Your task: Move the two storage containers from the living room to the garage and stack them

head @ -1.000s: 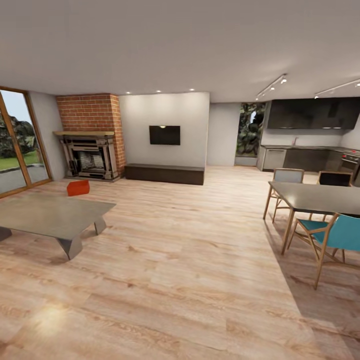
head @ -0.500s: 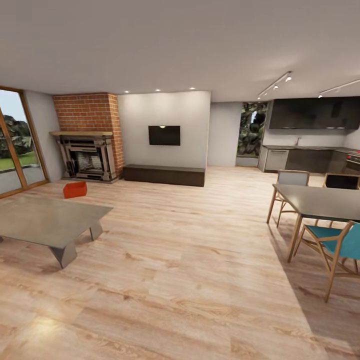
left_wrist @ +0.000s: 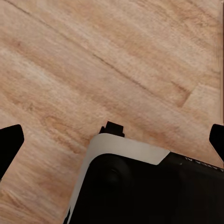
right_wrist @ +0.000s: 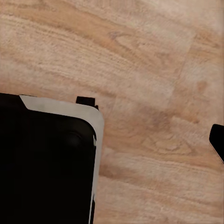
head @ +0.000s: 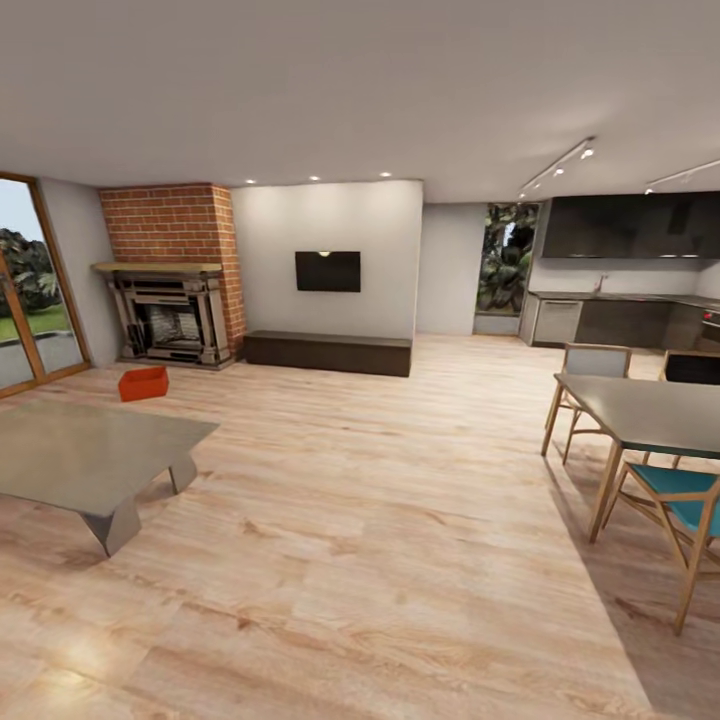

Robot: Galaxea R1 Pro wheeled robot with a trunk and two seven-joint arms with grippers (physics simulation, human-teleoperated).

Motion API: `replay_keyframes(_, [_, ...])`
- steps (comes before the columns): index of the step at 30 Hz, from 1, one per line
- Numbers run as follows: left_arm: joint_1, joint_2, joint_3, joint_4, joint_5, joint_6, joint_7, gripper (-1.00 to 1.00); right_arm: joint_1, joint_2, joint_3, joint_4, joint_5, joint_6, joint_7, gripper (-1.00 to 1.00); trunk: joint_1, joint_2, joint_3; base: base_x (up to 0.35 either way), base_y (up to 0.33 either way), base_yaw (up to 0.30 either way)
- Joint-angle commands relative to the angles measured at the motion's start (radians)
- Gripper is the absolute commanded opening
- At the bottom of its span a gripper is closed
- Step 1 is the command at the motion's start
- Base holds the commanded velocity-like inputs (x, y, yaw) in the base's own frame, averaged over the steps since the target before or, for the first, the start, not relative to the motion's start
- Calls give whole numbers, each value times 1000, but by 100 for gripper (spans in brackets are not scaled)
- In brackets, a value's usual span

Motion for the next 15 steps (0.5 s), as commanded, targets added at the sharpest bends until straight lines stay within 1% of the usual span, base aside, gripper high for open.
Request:
replay_keyframes(1, [-1,0,5,1,1,-3,1,100,-1,1,8,2,-5,-4,-1,100,1,-1,-1,323,0,0])
replay_keyframes(15, [-1,0,5,1,0,-3,1,100,-1,1,8,2,-5,-4,-1,100,1,-1,-1,323,0,0])
